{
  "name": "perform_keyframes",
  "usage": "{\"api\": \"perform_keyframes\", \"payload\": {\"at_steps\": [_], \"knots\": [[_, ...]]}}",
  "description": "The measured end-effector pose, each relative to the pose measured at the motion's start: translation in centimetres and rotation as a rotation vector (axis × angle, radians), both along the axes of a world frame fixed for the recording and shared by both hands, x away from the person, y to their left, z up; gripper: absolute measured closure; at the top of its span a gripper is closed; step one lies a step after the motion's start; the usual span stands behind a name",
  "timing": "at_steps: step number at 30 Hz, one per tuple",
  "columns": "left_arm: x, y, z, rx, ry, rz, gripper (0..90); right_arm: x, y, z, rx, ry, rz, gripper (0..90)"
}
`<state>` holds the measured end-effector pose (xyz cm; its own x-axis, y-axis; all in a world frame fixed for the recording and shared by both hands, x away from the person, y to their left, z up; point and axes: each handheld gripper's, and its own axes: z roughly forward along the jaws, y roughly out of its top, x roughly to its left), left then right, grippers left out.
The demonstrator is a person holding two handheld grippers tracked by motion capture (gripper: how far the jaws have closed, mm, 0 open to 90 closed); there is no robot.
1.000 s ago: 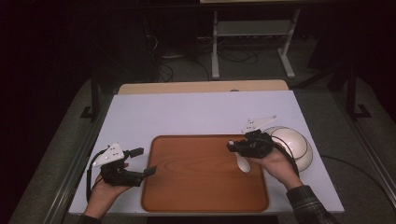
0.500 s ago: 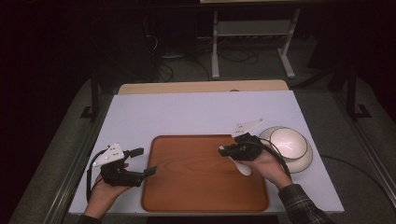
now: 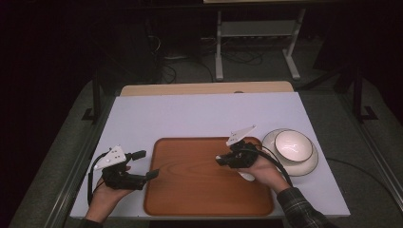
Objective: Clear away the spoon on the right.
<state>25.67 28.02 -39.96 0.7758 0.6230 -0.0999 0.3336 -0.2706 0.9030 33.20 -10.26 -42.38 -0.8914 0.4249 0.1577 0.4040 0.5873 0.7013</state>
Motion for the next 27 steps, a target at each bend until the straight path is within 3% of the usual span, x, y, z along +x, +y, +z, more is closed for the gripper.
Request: {"api": "perform_keyframes", "payload": {"at_steps": [27], "knots": [[0.0,0.0,0.0,-0.001,-0.001,0.001,13.1,-0.4,1.1,-1.6,-0.115,-0.019,0.055,71.7]]}}
